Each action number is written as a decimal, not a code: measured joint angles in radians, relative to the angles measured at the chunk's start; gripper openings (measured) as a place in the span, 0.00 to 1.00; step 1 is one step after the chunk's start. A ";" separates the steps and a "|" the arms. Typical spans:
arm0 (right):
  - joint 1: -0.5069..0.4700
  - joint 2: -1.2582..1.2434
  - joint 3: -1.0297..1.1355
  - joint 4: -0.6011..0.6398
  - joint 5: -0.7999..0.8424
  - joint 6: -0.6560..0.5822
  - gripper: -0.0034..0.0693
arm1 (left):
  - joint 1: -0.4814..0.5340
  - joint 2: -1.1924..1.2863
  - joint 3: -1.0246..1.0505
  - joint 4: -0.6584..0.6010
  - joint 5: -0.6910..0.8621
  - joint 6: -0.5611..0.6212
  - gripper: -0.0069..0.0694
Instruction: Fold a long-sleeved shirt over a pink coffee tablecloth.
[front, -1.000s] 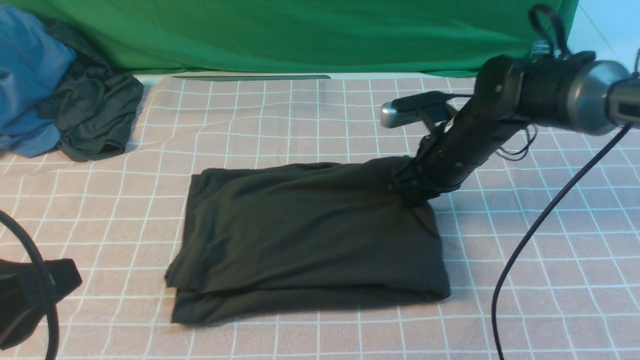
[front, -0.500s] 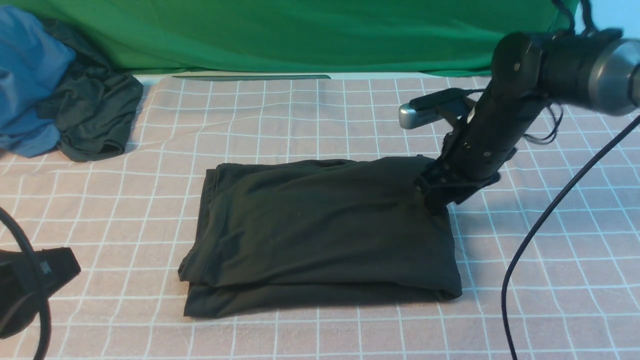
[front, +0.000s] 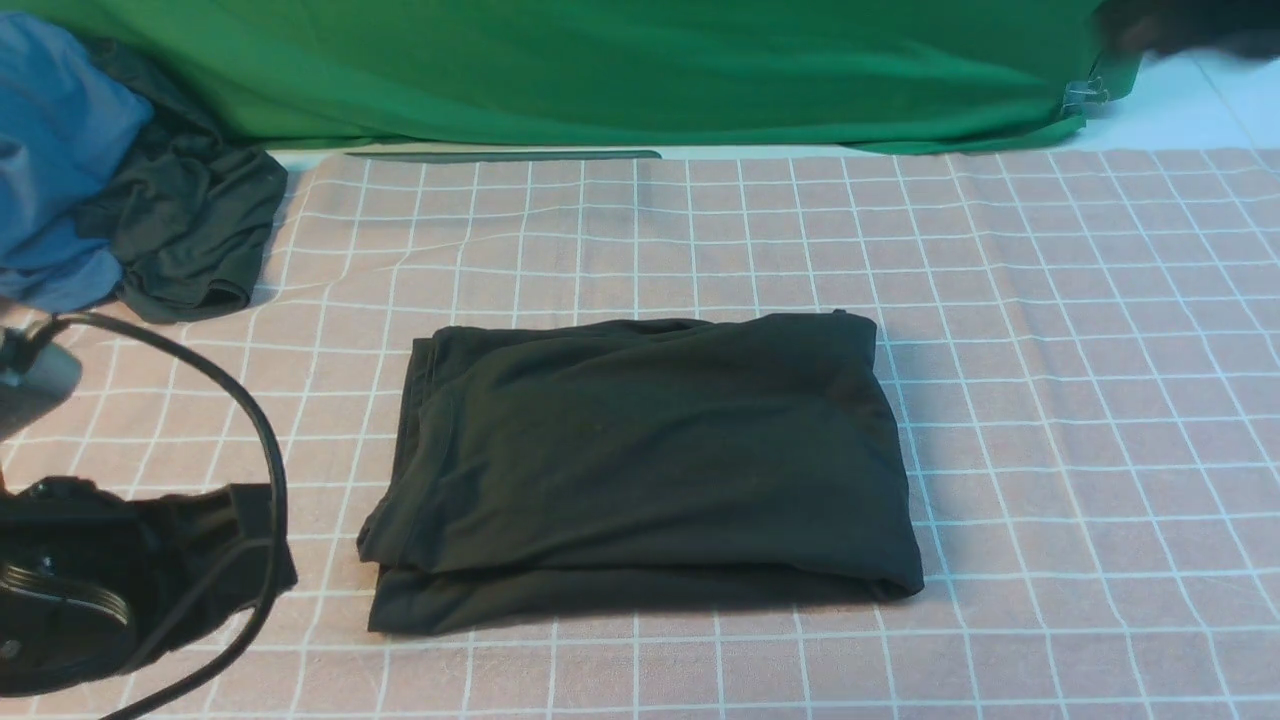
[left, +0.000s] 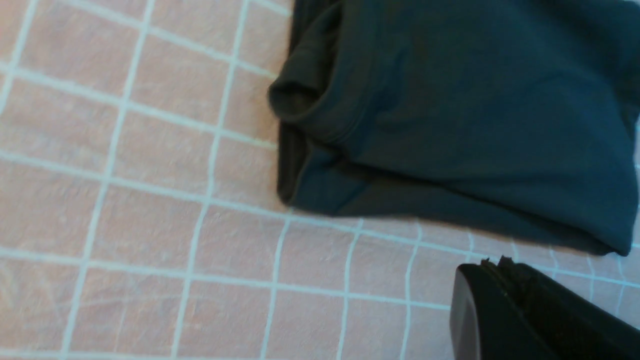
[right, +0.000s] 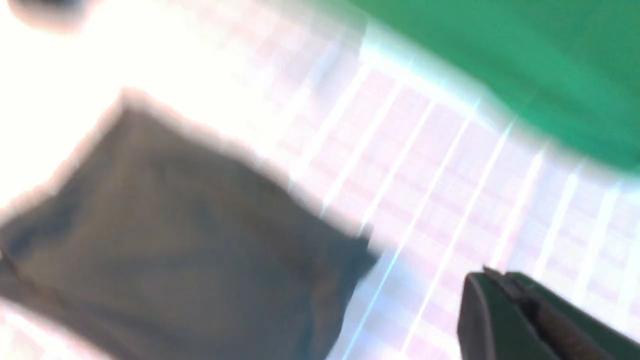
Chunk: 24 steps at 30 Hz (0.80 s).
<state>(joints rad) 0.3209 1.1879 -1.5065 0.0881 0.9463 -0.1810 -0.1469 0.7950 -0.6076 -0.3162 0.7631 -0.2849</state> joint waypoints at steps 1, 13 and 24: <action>0.000 -0.051 0.012 -0.002 -0.014 0.005 0.10 | 0.000 -0.002 0.000 -0.005 -0.006 0.014 0.13; 0.000 -0.737 0.573 -0.012 -0.458 0.046 0.10 | 0.000 -0.030 0.000 0.034 -0.037 0.103 0.13; 0.000 -0.971 0.942 -0.013 -0.823 0.071 0.12 | 0.000 -0.269 0.000 0.105 -0.045 0.078 0.13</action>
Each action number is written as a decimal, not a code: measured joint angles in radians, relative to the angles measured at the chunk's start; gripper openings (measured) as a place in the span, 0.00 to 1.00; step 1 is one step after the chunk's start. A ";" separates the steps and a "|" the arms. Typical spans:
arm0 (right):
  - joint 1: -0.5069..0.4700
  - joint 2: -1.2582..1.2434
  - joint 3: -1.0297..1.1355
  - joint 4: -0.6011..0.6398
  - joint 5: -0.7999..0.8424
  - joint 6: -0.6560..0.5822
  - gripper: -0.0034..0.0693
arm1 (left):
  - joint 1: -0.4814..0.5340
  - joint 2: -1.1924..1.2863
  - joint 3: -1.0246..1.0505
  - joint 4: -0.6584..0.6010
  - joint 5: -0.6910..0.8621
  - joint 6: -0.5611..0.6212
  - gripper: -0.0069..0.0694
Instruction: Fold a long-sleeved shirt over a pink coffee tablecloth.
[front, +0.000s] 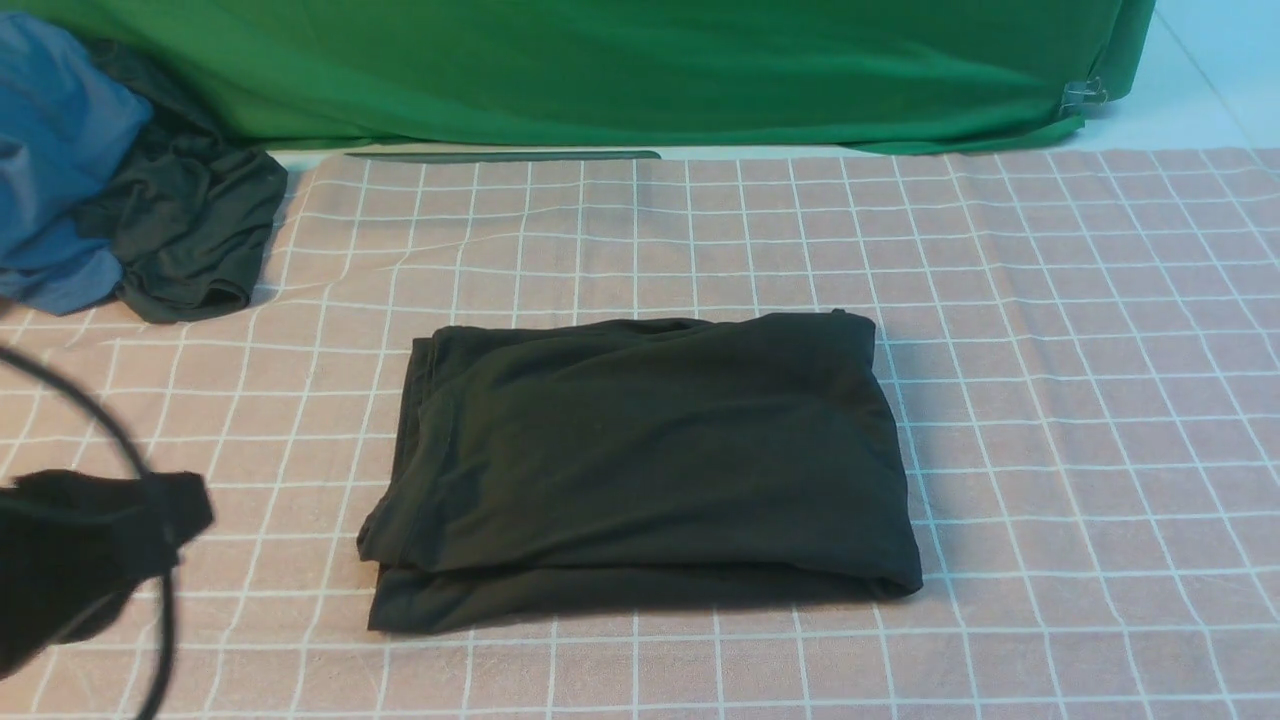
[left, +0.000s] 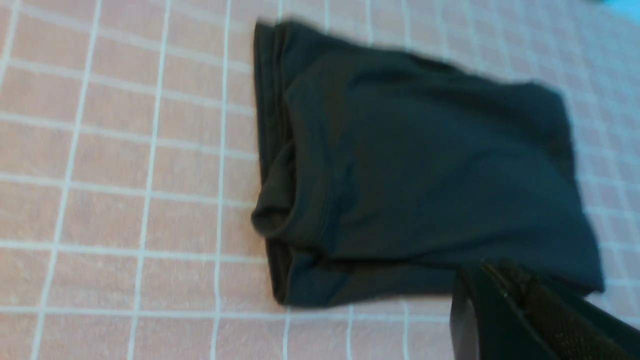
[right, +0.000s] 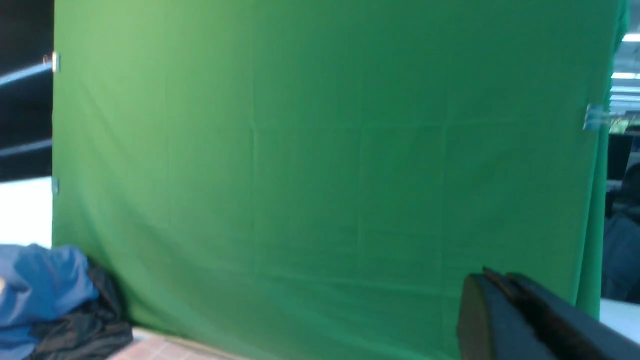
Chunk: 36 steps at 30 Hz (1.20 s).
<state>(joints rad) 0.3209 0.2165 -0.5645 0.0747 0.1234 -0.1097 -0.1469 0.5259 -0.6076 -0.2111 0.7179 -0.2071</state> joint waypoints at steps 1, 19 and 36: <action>0.000 -0.001 0.002 0.000 -0.011 0.001 0.13 | 0.000 -0.028 0.003 0.008 -0.004 -0.002 0.13; 0.000 -0.001 0.003 0.001 -0.035 0.001 0.24 | 0.000 -0.269 0.096 0.075 -0.084 -0.049 0.13; 0.000 -0.001 0.003 0.001 -0.036 0.001 0.25 | 0.000 -0.269 0.203 0.111 -0.421 -0.014 0.13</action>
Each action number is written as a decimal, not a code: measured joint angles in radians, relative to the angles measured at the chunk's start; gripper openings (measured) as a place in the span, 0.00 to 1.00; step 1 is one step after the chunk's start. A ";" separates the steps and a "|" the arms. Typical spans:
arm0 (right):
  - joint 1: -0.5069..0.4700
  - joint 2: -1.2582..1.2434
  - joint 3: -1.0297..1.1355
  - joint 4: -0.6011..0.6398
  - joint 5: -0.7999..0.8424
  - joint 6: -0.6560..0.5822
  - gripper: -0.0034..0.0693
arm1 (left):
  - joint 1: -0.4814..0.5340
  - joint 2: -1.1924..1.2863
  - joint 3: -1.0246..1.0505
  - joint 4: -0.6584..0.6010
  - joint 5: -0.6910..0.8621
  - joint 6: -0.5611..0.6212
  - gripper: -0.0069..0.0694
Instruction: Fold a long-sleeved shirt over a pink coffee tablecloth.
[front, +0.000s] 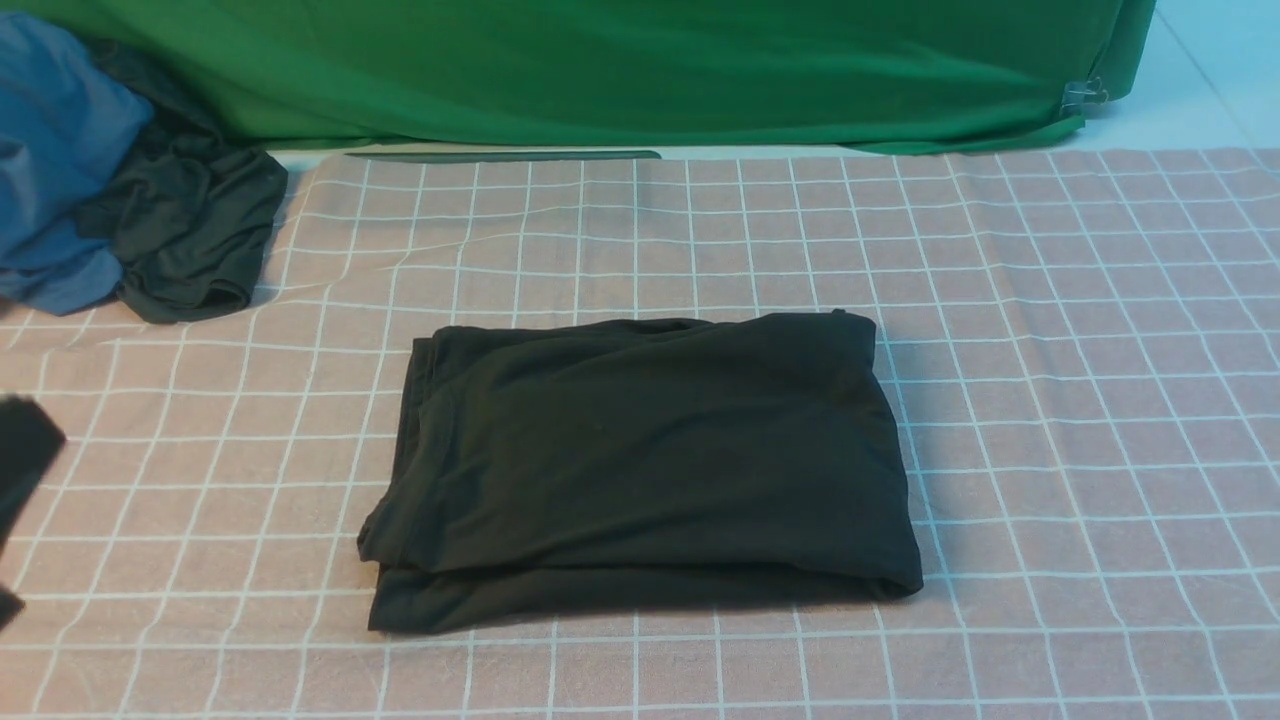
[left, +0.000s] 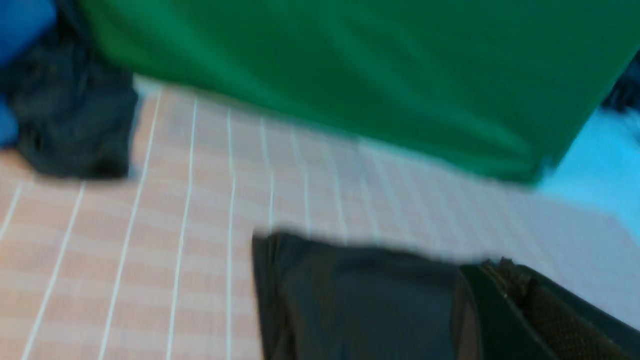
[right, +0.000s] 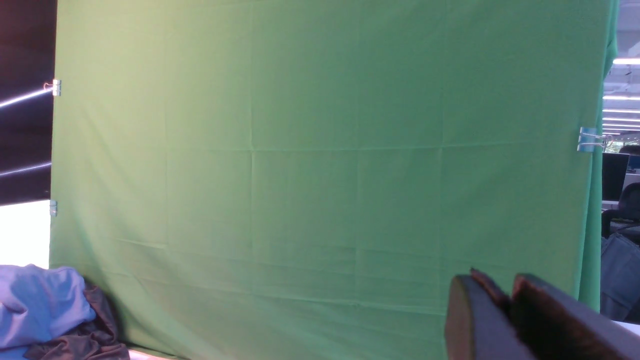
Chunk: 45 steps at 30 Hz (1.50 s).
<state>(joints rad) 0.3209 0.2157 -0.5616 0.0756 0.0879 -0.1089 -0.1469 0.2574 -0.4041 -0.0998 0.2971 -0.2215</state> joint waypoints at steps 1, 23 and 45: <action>0.000 0.000 0.000 0.000 0.000 0.000 0.25 | 0.001 -0.001 0.037 0.001 -0.080 0.000 0.13; 0.000 0.000 0.000 0.000 0.000 0.000 0.31 | 0.168 -0.257 0.411 0.027 -0.077 0.001 0.13; 0.000 0.000 0.000 0.000 0.000 0.000 0.37 | 0.168 -0.259 0.411 0.033 -0.077 0.004 0.13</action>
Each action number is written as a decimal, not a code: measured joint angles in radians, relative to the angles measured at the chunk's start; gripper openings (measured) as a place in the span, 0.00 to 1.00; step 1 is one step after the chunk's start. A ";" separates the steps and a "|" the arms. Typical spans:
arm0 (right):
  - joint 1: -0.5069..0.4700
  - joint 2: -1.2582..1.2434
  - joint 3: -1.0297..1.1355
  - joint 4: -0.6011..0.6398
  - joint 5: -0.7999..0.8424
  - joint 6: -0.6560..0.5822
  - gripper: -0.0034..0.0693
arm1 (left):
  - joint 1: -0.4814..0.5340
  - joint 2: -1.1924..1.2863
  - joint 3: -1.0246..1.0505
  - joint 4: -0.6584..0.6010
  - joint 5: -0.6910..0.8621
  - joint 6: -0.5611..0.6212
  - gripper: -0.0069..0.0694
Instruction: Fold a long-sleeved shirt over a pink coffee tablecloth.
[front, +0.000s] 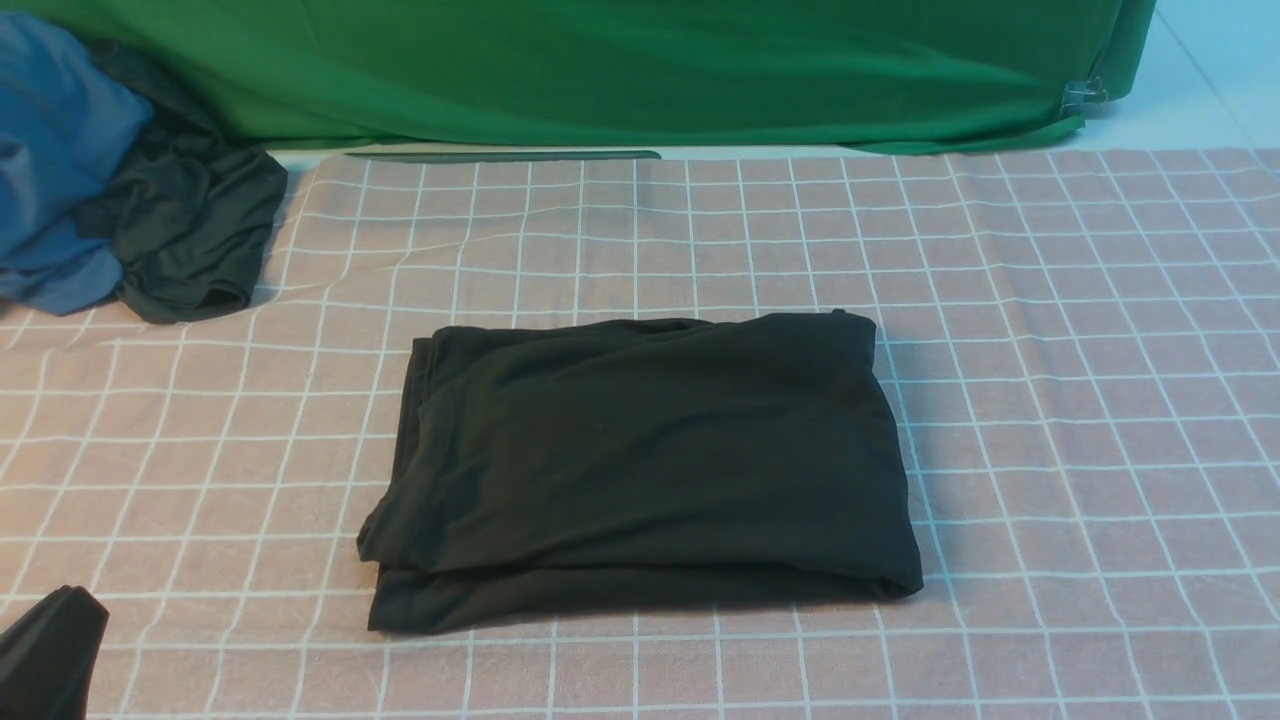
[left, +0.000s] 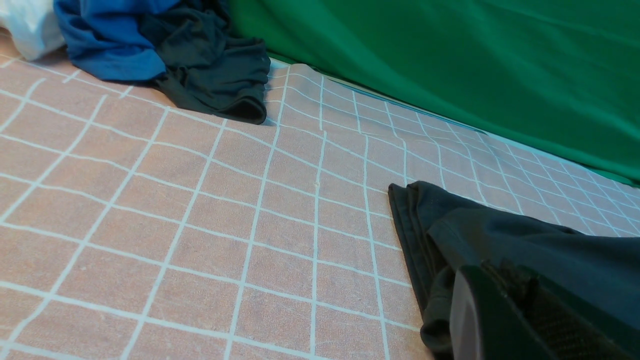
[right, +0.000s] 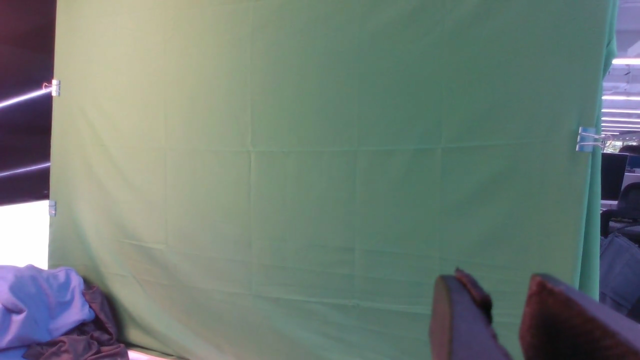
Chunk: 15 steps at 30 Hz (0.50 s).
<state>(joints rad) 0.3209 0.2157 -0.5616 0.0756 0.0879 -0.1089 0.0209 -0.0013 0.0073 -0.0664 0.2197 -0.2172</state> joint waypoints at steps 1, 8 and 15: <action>0.000 0.000 0.000 0.000 0.000 0.000 0.37 | 0.000 0.000 0.000 0.000 0.000 0.000 0.13; -0.042 0.000 0.036 0.000 0.027 -0.058 0.37 | 0.000 0.000 0.000 0.000 0.000 0.000 0.13; -0.257 -0.022 0.324 0.000 0.035 -0.201 0.37 | 0.000 0.000 0.000 0.000 0.000 0.000 0.13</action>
<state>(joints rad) 0.0637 0.1939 -0.2381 0.0756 0.1229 -0.3102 0.0209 -0.0013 0.0073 -0.0664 0.2197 -0.2172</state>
